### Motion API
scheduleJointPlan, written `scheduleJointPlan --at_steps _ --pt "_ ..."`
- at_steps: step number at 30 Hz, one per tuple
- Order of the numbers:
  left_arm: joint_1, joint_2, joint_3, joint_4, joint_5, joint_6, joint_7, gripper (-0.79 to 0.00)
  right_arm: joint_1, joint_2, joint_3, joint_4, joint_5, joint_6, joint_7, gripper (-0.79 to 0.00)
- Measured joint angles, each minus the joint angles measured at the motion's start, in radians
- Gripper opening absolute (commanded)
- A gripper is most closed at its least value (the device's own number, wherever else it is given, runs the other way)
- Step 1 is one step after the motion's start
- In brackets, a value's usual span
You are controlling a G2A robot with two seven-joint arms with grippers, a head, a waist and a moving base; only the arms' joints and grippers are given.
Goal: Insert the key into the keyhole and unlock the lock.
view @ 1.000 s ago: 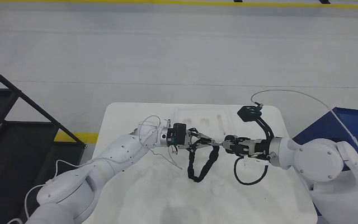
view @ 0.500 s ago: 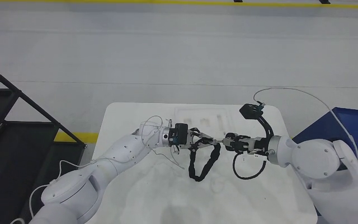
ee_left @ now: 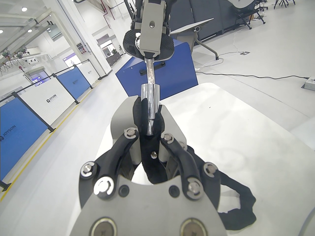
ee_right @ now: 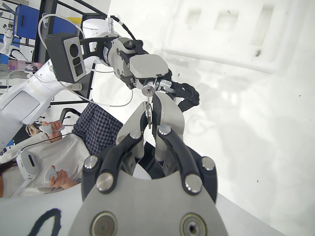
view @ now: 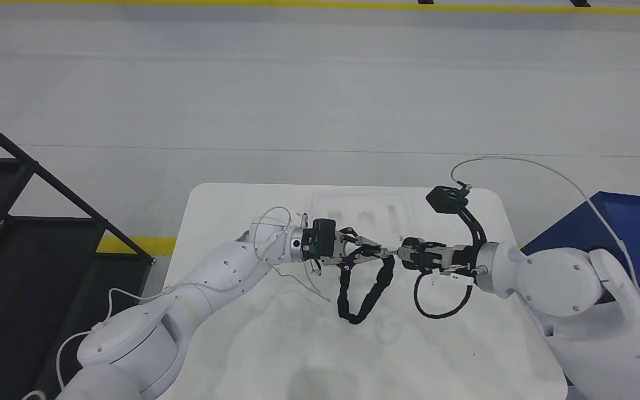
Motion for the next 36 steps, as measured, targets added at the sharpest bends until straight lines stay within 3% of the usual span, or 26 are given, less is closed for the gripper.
scheduleJointPlan --at_steps 36 --pt "0.033 0.003 -0.077 -0.058 0.017 -0.062 -0.091 -0.785 0.075 -0.013 -0.12 0.017 -0.128 0.064 -0.01 -0.785"
